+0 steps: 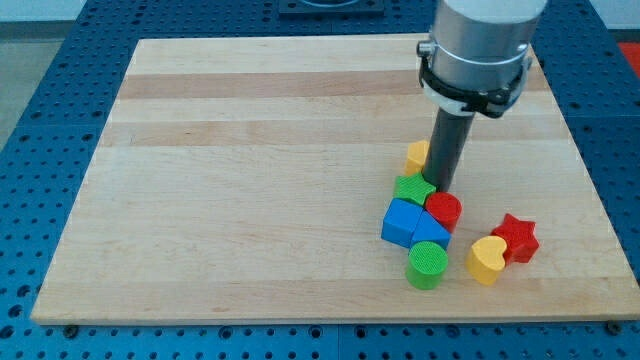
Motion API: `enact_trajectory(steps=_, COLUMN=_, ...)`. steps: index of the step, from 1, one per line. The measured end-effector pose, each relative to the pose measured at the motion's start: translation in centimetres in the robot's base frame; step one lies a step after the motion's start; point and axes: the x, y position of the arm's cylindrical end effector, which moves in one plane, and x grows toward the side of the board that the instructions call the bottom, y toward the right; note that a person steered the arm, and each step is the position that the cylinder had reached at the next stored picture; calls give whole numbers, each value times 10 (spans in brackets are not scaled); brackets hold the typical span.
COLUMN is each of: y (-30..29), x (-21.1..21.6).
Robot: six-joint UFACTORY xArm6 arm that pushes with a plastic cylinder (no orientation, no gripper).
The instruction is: Nudge the red star and yellow heart down a bit
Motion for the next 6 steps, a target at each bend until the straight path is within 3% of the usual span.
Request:
enact_trajectory(steps=2, y=0, x=-2)
enact_trajectory(steps=4, y=69, x=1)
enact_trajectory(steps=5, y=69, x=11)
enact_trajectory(steps=6, y=84, x=56)
